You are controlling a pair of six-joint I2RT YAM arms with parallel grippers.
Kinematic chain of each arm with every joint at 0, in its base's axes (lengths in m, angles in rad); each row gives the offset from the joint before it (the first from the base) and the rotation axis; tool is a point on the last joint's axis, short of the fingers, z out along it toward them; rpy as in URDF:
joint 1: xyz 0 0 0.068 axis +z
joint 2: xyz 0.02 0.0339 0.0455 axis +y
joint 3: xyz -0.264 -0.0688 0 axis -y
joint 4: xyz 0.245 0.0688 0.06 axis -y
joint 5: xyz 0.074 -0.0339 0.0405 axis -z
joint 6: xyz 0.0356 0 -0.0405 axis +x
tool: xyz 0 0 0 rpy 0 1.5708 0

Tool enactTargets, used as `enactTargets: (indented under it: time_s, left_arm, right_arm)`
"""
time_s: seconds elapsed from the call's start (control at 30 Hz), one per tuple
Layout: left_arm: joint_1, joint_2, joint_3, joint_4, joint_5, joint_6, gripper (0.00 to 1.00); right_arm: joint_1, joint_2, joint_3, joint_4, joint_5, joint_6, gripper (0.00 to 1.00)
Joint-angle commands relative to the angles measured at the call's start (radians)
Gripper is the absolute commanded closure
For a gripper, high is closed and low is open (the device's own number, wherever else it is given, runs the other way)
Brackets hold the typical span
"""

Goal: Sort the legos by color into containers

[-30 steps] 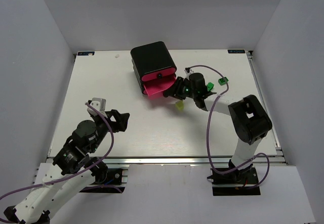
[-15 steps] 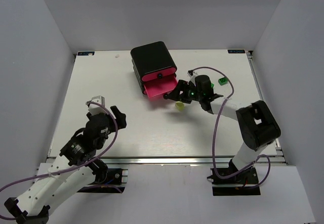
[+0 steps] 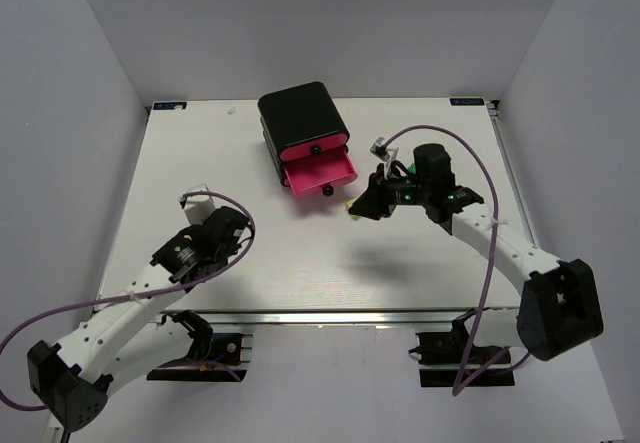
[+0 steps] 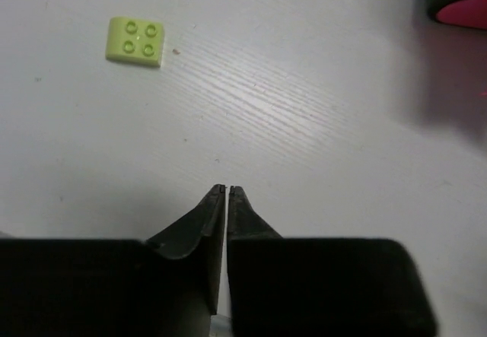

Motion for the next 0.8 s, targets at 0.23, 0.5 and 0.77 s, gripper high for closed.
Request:
enactTargets:
  time_s: [0.23,0.5,0.77]
  left_arm:
    - [0.157,0.068,-0.014,0.063,0.038,-0.235,0.25]
    - [0.352,0.235,0.011,0.131,0.05,-0.375,0.22]
    - [0.541,0.467,0.14,0.175,0.136,-0.326,0.22]
  right_arm:
    - [-0.059,-0.175,-0.066,-0.073,-0.27,-0.352,0.23]
    - [-0.099,-0.247,-0.09,-0.053,-0.286,-0.352,0.23]
    - [-0.117,-0.296,-0.115,-0.021,-0.318,-0.332,0.23]
